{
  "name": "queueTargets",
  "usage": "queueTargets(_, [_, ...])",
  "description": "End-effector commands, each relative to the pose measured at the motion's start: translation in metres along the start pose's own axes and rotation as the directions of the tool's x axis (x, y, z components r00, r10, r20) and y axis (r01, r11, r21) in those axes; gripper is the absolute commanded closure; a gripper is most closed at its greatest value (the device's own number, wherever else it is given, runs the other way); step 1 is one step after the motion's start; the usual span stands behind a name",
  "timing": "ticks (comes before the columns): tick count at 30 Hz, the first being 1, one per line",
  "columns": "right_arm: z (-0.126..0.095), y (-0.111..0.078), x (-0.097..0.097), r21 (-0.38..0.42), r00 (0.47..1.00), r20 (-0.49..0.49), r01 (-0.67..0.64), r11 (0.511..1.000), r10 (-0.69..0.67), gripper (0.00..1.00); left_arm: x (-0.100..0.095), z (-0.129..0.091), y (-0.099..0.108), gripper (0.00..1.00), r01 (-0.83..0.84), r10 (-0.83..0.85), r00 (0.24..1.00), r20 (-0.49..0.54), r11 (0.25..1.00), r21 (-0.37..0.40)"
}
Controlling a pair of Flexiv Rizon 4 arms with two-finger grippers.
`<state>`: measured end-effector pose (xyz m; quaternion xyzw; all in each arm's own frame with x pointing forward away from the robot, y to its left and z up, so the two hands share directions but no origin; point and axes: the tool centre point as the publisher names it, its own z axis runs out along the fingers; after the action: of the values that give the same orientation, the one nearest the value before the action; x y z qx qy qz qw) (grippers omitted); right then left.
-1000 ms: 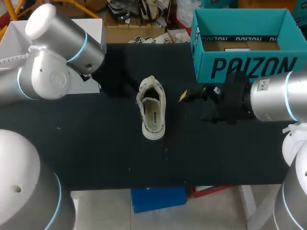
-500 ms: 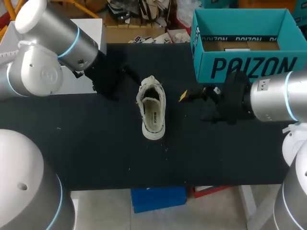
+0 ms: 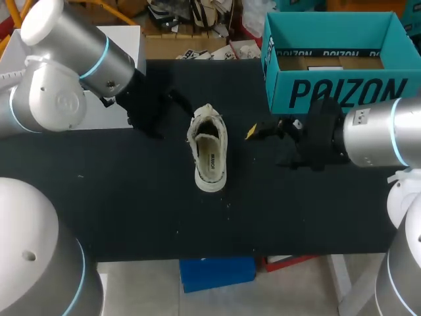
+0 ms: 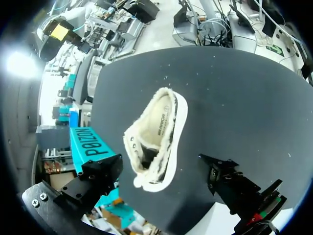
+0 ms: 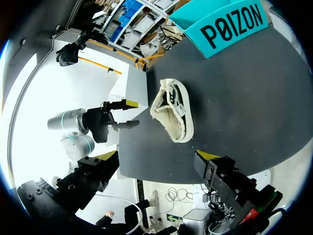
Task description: Take the shoe out of the shoebox, open the shoe tongue, remove and reinsert the insole, then place the shoe into the shoebox
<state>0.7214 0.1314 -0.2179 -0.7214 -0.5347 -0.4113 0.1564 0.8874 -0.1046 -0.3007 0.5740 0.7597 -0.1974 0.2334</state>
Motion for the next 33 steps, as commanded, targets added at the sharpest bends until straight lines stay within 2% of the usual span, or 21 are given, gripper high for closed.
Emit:
queueTargets(1, [0.000, -0.001, 0.001, -0.002, 1.000, 0.003, 0.000, 1.000, 0.000, 0.00, -0.001, 0.009, 0.009, 0.00, -0.014, 0.014, 1.000, -0.012, 1.000, 0.004])
queueTargets(5, [0.000, -0.001, 0.001, -0.002, 1.000, 0.003, 0.000, 1.000, 0.000, 0.00, -0.001, 0.015, 0.009, 0.00, -0.031, 0.033, 0.998, -0.044, 0.999, 0.028])
queueTargets(14, [0.000, -0.001, 0.001, -0.002, 1.000, 0.003, 0.000, 1.000, 0.000, 0.00, 0.006, 0.030, 0.008, 0.00, -0.100, 0.104, 0.978, -0.183, 0.995, 0.026])
queueTargets(16, [0.000, -0.001, 0.001, -0.002, 1.000, 0.003, 0.000, 1.000, 0.000, 0.00, 0.007, 0.033, 0.009, 0.07, -0.100, 0.103, 0.975, -0.196, 0.995, 0.024])
queueTargets(20, [0.000, -0.001, 0.001, -0.002, 1.000, 0.003, 0.000, 1.000, 0.000, 0.00, 0.008, 0.040, 0.011, 0.14, -0.099, 0.103, 0.970, -0.219, 0.995, 0.030])
queueTargets(22, [0.000, -0.001, 0.001, -0.002, 1.000, 0.003, 0.000, 1.000, 0.000, 0.00, 0.009, 0.045, 0.013, 0.27, -0.098, 0.102, 0.968, -0.229, 0.995, 0.031])
queueTargets(27, [0.000, -0.001, 0.001, -0.002, 1.000, 0.003, 0.000, 1.000, 0.000, 0.00, 0.008, 0.054, 0.016, 0.27, -0.094, 0.102, 0.965, -0.241, 0.995, 0.042])
queueTargets(29, [0.000, -0.001, 0.001, -0.002, 1.000, 0.003, 0.000, 1.000, 0.000, 0.00, 0.008, 0.056, 0.015, 0.27, -0.095, 0.104, 0.964, -0.244, 0.994, 0.048])
queueTargets(30, [0.000, -0.001, 0.001, -0.002, 1.000, 0.003, 0.000, 1.000, 0.000, 0.00, 0.007, 0.057, 0.014, 0.11, -0.100, 0.111, 0.965, -0.238, 0.993, 0.060])
queueTargets(31, [0.000, -0.001, 0.001, -0.002, 1.000, 0.003, 0.000, 1.000, 0.000, 0.00, 0.006, 0.055, 0.013, 0.00, -0.102, 0.116, 0.969, -0.217, 0.992, 0.072])
queueTargets(33, [0.000, -0.001, 0.001, -0.002, 1.000, 0.003, 0.000, 1.000, 0.000, 0.00, 0.001, 0.043, 0.010, 0.00, -0.106, 0.131, 0.978, -0.165, 0.983, 0.148])
